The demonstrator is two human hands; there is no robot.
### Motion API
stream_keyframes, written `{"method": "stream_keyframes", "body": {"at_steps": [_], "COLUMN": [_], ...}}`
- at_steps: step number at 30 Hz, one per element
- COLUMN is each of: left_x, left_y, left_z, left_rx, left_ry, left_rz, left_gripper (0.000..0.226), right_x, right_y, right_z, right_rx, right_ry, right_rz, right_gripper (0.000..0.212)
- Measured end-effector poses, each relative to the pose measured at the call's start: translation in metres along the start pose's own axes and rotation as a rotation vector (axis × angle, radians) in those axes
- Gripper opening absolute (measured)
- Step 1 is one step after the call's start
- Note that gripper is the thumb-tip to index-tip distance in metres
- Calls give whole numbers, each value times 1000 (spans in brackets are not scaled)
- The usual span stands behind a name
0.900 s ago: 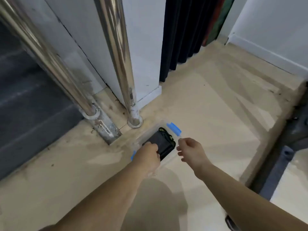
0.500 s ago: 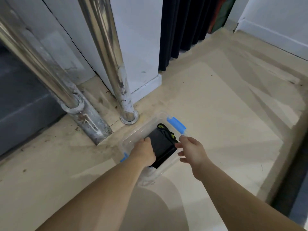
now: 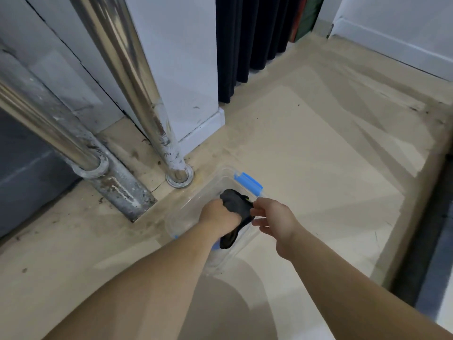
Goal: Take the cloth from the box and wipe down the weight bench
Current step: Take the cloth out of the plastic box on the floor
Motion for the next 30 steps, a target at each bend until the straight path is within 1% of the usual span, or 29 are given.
{"method": "stream_keyframes", "body": {"at_steps": [1, 3, 4, 5, 6, 8, 10, 13, 15, 18, 20, 22, 25, 26, 28, 30], "left_x": [-13, -43, -59, -74, -90, -122, -146, -197, -225, -258, -276, -283, -276, -271, -257, -235], "left_y": [-17, -55, -77, -104, -131, -190, -252, -373, -450, -553, -611, -662, -726, -746, -781, -817], "left_z": [16, 47, 63, 78, 92, 128, 161, 226, 263, 307, 324, 332, 335, 335, 336, 336], "left_rx": [27, 56, 58, 64, 68, 91, 142, 214, 226, 240, 227, 207, 252, 278, 326, 364], "left_ry": [-114, -263, -301, -334, -365, -419, -477, -557, -595, -627, -630, -639, -537, -491, -415, -293], "left_rz": [-23, -59, -86, -117, -148, -199, -249, -332, -399, -512, -544, -597, -683, -707, -751, -775], "left_gripper": [5, 6, 7, 10, 16, 29, 35, 44, 50, 54, 65, 65, 47, 46, 51, 52], "right_x": [-3, -14, -22, -29, -37, -55, -67, -92, -110, -148, -179, -205, -239, -250, -267, -286], "right_y": [-9, -34, -51, -70, -91, -134, -175, -267, -333, -435, -503, -566, -643, -667, -714, -762], "right_z": [-11, -37, -52, -67, -83, -128, -175, -270, -327, -397, -432, -452, -460, -456, -438, -406], "right_rx": [-10, -39, -38, -25, -4, 23, 25, 6, -17, -81, -128, -159, -184, -190, -183, -168], "right_ry": [5, 29, 52, 77, 103, 125, 150, 317, 413, 434, 403, 377, 367, 369, 389, 471], "right_rz": [17, 52, 62, 62, 60, 42, -6, -58, -74, 3, 108, 185, 303, 351, 437, 516], "right_gripper": [16, 15, 13, 12, 16, 33, 48, 51, 55, 55, 47, 40, 40, 41, 45, 49]}}
Point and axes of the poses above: each hand's wrist, its own y-axis towards the middle knuckle, its own x-axis out of the palm, z = x × y, the point moved 10 cm from there along y, towards the middle knuckle, and after that the axes turned 8 degrees about -x, right-handed, at the moved point
